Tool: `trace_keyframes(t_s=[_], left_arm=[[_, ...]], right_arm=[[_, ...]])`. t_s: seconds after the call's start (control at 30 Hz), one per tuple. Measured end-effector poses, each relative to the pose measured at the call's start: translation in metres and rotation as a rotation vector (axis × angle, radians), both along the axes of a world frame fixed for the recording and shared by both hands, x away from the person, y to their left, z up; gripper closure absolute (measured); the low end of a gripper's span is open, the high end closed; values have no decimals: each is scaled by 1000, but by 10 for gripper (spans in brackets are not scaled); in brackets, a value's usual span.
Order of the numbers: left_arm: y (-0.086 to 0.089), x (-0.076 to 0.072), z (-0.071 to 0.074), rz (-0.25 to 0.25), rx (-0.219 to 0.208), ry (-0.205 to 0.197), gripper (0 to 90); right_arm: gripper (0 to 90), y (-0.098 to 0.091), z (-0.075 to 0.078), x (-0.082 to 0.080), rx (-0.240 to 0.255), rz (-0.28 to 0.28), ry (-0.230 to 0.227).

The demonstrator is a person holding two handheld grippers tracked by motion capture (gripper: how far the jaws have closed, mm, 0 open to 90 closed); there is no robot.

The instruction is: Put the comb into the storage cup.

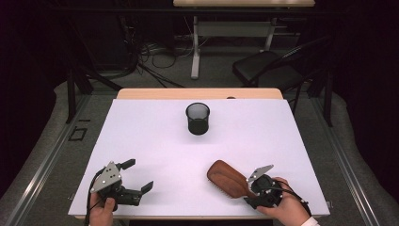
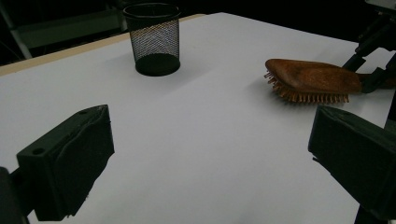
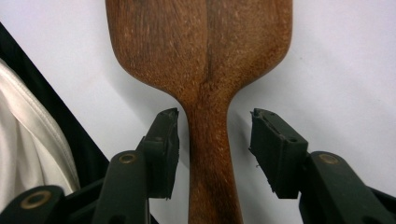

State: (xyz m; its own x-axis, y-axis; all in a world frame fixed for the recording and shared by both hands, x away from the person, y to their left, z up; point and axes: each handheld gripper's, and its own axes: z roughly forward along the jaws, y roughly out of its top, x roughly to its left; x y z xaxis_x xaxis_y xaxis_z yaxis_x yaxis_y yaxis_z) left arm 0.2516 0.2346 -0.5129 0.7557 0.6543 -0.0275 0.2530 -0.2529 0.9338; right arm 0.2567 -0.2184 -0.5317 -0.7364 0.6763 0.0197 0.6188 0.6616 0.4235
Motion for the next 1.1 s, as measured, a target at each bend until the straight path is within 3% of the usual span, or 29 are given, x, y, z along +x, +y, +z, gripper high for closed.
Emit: trace_keyframes(t_s=[0.43,1.1], left_arm=[[0,0,0,-1,0,1,3],[0,0,0,0,-1,2,3]], right_arm=[[622,8,-1,5,-52,35,28],[662,15,1,11,-88,40,61]])
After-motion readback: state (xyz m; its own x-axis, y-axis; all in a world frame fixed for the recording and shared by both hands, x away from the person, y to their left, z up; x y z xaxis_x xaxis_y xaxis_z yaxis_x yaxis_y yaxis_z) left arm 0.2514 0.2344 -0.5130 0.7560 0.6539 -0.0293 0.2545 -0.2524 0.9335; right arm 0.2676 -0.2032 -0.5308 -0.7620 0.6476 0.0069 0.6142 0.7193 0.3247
